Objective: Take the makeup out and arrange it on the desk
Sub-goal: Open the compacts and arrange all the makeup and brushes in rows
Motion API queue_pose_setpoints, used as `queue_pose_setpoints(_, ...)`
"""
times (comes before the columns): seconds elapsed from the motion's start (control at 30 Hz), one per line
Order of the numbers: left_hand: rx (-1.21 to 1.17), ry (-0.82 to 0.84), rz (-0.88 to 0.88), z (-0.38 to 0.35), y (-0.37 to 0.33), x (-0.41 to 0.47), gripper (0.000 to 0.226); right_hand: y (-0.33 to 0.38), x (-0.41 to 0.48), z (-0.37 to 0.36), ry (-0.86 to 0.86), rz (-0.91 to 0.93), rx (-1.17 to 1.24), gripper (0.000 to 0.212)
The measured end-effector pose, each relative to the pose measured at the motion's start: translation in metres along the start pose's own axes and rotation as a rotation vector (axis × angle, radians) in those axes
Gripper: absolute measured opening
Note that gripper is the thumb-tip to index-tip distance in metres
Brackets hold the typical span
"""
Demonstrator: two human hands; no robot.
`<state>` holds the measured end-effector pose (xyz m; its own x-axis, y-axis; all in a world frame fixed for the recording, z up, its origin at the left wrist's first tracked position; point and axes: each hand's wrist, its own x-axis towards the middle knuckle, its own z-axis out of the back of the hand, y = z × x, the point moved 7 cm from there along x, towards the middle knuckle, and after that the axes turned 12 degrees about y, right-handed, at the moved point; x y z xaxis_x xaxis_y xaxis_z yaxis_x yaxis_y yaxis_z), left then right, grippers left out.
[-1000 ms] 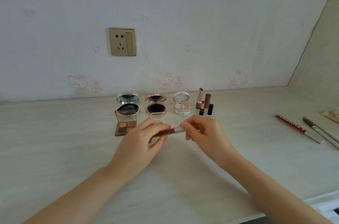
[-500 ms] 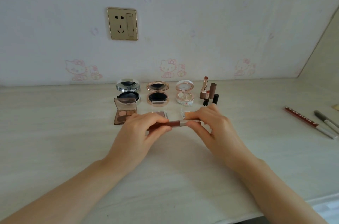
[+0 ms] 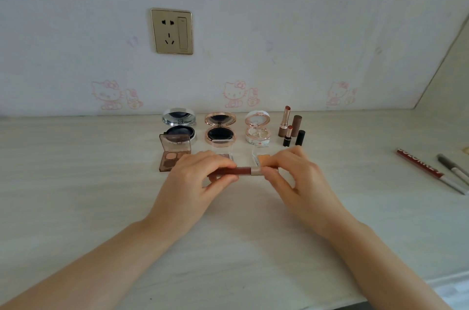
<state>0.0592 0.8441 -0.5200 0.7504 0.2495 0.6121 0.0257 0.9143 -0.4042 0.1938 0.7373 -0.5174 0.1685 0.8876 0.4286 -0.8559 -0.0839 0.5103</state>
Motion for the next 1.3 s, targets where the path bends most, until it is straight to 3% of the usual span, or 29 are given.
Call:
queue_pose_setpoints(0.07, -0.008, 0.003, 0.015, 0.000, 0.001, 0.000, 0.014, -0.002, -0.001, 0.000, 0.004, -0.006, 0.011, 0.006)
queue_pose_setpoints(0.23, -0.017, -0.002, 0.018, 0.001, 0.001, -0.001, 0.014, -0.006, -0.002, -0.002, 0.059, -0.102, 0.075, 0.027)
queue_pose_setpoints(0.43, 0.006, -0.002, 0.031, 0.002, 0.002, -0.001, 0.014, -0.004, -0.001, 0.000, 0.017, -0.084, 0.028, 0.004)
queue_pose_setpoints(0.6, 0.004, 0.009, 0.044, 0.001, 0.001, 0.000, 0.015, -0.008, -0.002, -0.005, 0.088, -0.110, 0.074, 0.025)
queue_pose_setpoints(0.8, -0.009, 0.008, 0.042, 0.001, 0.001, -0.001, 0.014, -0.005, -0.001, -0.004, 0.048, -0.071, 0.015, 0.004)
queue_pose_setpoints(0.93, -0.007, 0.013, 0.057, 0.001, 0.000, 0.000, 0.014, -0.010, -0.002, -0.008, 0.102, -0.104, 0.058, 0.022)
queue_pose_setpoints(1.1, -0.020, 0.015, 0.089, 0.001, 0.003, -0.001, 0.017, -0.008, -0.002, -0.005, 0.086, -0.129, 0.064, 0.007)
queue_pose_setpoints(1.3, -0.012, 0.025, 0.127, 0.003, 0.002, -0.001, 0.017, -0.007, -0.002, 0.003, -0.009, -0.121, 0.078, 0.014)
